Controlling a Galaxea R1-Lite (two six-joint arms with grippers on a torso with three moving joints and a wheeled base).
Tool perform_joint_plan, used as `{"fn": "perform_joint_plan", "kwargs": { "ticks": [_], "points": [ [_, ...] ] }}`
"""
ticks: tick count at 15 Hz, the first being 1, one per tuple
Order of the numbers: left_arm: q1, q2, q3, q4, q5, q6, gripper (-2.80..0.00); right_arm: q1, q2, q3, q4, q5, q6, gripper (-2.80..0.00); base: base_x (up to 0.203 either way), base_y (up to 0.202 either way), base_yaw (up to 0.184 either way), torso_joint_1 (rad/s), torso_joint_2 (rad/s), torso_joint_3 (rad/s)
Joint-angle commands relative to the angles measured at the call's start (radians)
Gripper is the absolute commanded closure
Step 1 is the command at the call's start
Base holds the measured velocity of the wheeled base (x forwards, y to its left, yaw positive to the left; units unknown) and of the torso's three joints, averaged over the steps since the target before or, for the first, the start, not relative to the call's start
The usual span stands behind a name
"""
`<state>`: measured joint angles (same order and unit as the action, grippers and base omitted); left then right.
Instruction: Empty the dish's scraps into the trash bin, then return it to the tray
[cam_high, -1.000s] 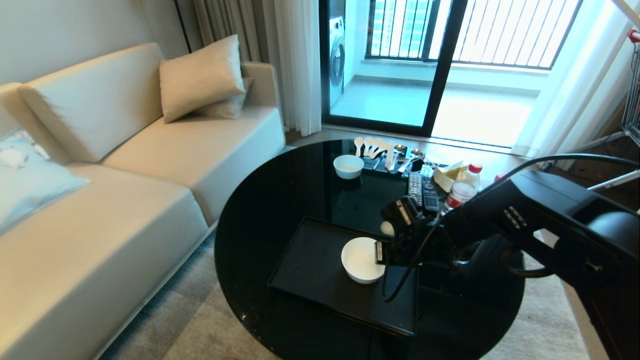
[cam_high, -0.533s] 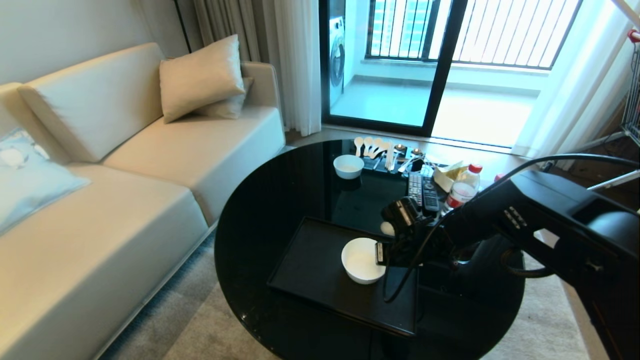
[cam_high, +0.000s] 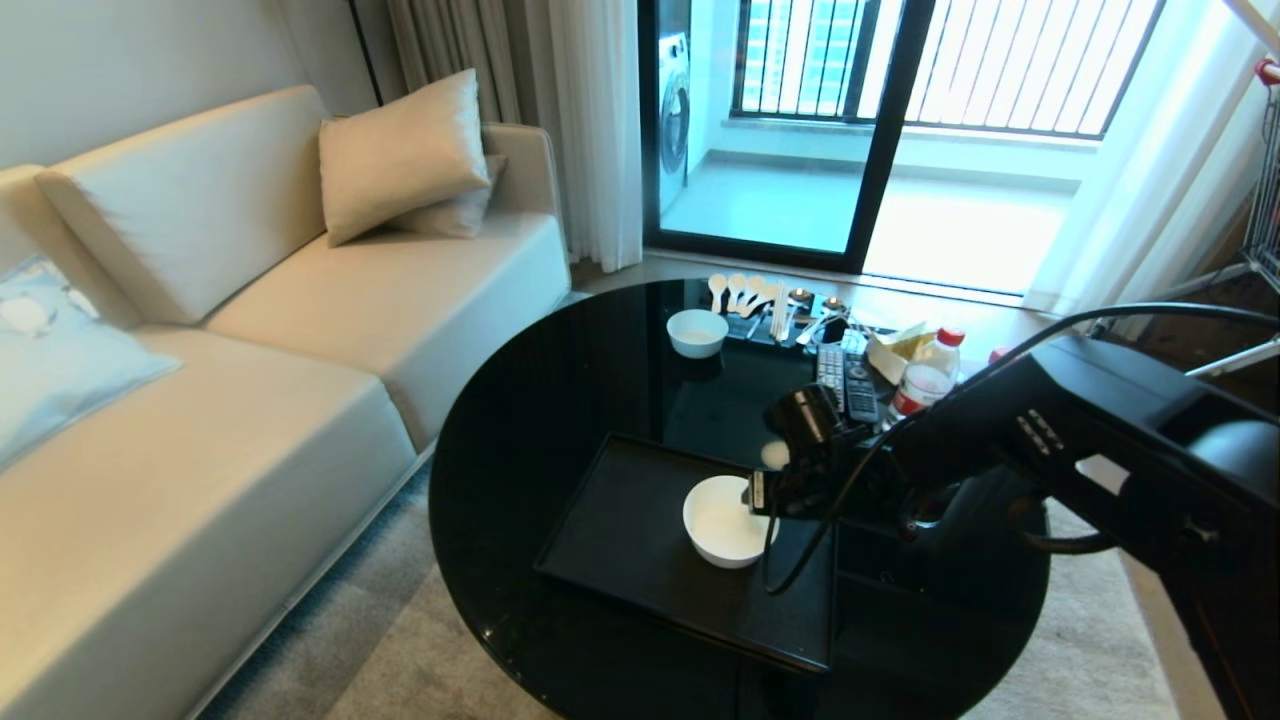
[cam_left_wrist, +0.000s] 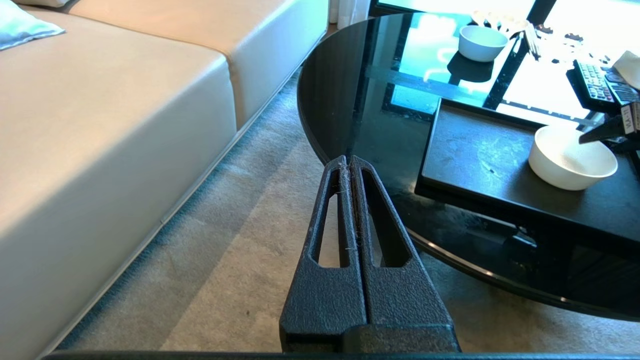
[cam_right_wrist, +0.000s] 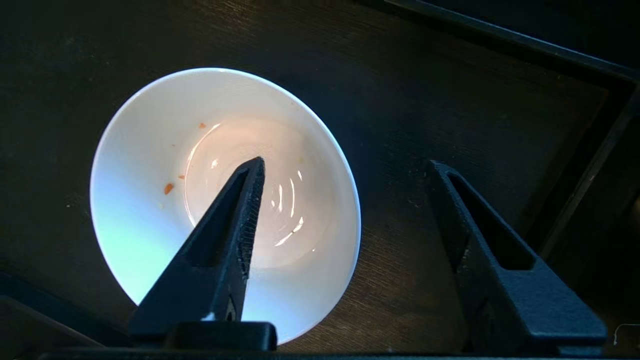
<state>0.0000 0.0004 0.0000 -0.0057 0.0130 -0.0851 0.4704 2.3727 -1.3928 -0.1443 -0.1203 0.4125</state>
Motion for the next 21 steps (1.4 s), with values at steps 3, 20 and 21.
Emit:
{"fn": "perform_joint_plan", "kwargs": {
  "ticks": [3, 20, 21],
  "points": [
    [0.0, 0.0, 0.0, 0.0, 0.001, -0.001, 0.0, -0.001, -0.07, 0.004, -0.002, -0.006, -0.003, -2.8, 0.0, 0.0, 0.0, 0.0, 0.0, 0.0],
    [0.0, 0.0, 0.0, 0.0, 0.001, -0.001, 0.0, -0.062, -0.675, 0.623, -0.327, -0.018, -0.162, 0.0, 0.0, 0.0, 0.0, 0.0, 0.0, 0.0],
    [0.0, 0.0, 0.0, 0.0, 0.001, -0.001, 0.0, -0.063, -0.707, 0.651, -0.33, -0.018, -0.163, 0.0, 0.0, 0.0, 0.0, 0.0, 0.0, 0.0]
  ]
}}
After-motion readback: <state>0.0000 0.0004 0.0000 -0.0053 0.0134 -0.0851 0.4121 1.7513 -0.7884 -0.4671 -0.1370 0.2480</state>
